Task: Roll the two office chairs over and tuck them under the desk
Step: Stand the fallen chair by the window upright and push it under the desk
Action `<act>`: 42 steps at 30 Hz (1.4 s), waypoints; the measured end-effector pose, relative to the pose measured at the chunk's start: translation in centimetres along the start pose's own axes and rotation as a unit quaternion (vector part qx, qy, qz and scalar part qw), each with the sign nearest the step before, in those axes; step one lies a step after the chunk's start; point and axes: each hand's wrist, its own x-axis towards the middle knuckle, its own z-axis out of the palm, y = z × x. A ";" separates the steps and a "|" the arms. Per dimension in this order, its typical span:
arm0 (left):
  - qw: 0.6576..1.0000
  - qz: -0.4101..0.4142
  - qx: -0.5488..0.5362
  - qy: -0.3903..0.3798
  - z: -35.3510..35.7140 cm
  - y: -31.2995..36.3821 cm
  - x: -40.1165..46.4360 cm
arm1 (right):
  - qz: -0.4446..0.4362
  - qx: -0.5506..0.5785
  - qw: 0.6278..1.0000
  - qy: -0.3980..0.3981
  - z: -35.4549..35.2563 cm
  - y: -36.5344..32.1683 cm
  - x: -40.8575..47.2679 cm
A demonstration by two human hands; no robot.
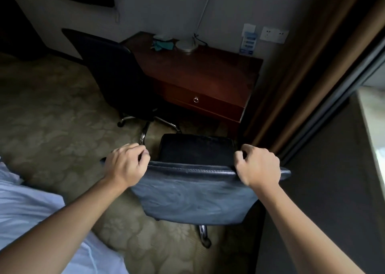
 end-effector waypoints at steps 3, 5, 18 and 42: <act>0.999 -0.031 0.016 0.008 0.2 -4.0 1.6 | -0.015 0.001 1.000 -0.005 1.5 -3.6 -0.2; 0.998 -0.058 0.027 0.014 0.6 -6.3 3.1 | -0.026 -0.001 0.999 -0.021 2.4 -5.9 0.3; 0.996 -0.092 0.011 -0.010 -0.7 -8.7 -4.0 | -0.017 -0.034 0.997 -0.068 3.3 -8.7 -6.9; 0.987 -0.146 0.052 0.029 -0.7 -5.7 -2.0 | -0.031 -0.031 0.998 -0.038 4.0 -7.8 0.8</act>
